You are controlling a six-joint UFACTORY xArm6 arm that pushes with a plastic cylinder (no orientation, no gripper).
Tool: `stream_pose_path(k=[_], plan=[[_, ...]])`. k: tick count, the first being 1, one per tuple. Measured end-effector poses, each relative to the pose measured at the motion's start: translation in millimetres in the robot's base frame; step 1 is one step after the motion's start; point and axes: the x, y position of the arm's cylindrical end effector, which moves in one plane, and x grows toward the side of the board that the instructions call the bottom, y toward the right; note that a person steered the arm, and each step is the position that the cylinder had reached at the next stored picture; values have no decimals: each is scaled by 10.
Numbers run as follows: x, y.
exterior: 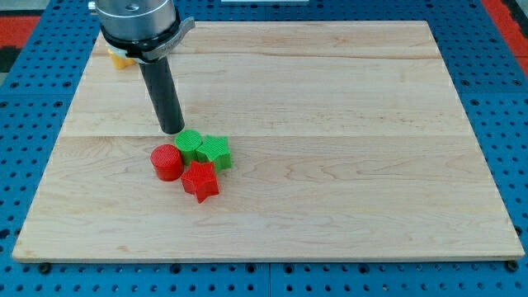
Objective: Push the red blocks away from the green blocks
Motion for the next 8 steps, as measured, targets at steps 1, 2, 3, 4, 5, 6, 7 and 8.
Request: stream_pose_path(k=[1,2,3,4,5,6,7,8], plan=[[0,265],[-93,705],[-259,1191],[-263,1613],[52,1880],[673,1790],[1022,1141],[1077,293]])
